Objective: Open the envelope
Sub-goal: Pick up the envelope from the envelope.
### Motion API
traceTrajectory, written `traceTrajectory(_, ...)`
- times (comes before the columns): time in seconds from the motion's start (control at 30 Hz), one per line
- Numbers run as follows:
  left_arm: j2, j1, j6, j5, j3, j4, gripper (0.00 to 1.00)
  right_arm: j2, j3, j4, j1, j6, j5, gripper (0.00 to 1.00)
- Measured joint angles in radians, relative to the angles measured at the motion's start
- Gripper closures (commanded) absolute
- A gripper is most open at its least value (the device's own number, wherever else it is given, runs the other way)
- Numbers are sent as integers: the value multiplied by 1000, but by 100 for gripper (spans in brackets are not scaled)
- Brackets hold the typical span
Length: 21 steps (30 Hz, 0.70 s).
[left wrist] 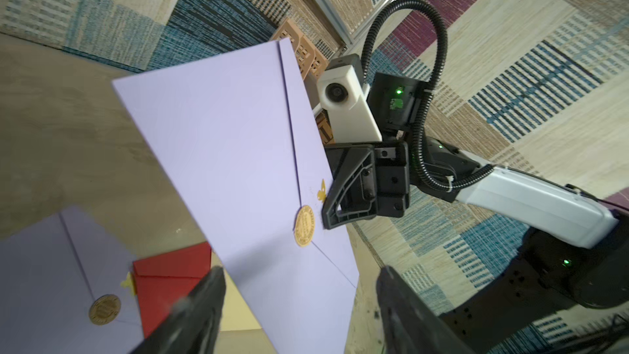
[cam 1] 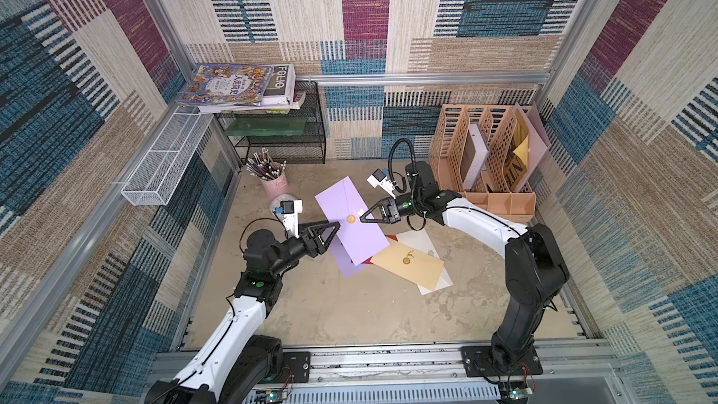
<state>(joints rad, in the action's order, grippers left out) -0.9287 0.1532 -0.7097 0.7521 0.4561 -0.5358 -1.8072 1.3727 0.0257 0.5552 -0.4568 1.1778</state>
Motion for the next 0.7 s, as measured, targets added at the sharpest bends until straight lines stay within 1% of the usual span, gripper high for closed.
traceTrajectory(0.13, -73, -26, -58, 55, 8, -83, 51, 11, -12, -19, -5, -3, 5, 100)
traceTrajectory(0.2, -95, -33, -75, 68, 13, -102, 51, 19, -18, -24, -7, -4, 5, 100)
traceTrajectory(0.33, -130, -46, -103, 113, 20, -152, 44, 37, -30, -41, -9, -11, 6, 100)
traceTrajectory(0.47, -145, -54, -121, 145, 36, -170, 32, 50, -42, -53, -11, -13, 5, 100)
traceTrajectory(0.53, -145, -59, -122, 164, 37, -179, 30, 59, -52, -53, -18, -14, 5, 100)
traceTrajectory(0.7, -145, -64, -124, 164, 43, -182, 30, 74, -63, -53, -26, -14, 6, 100)
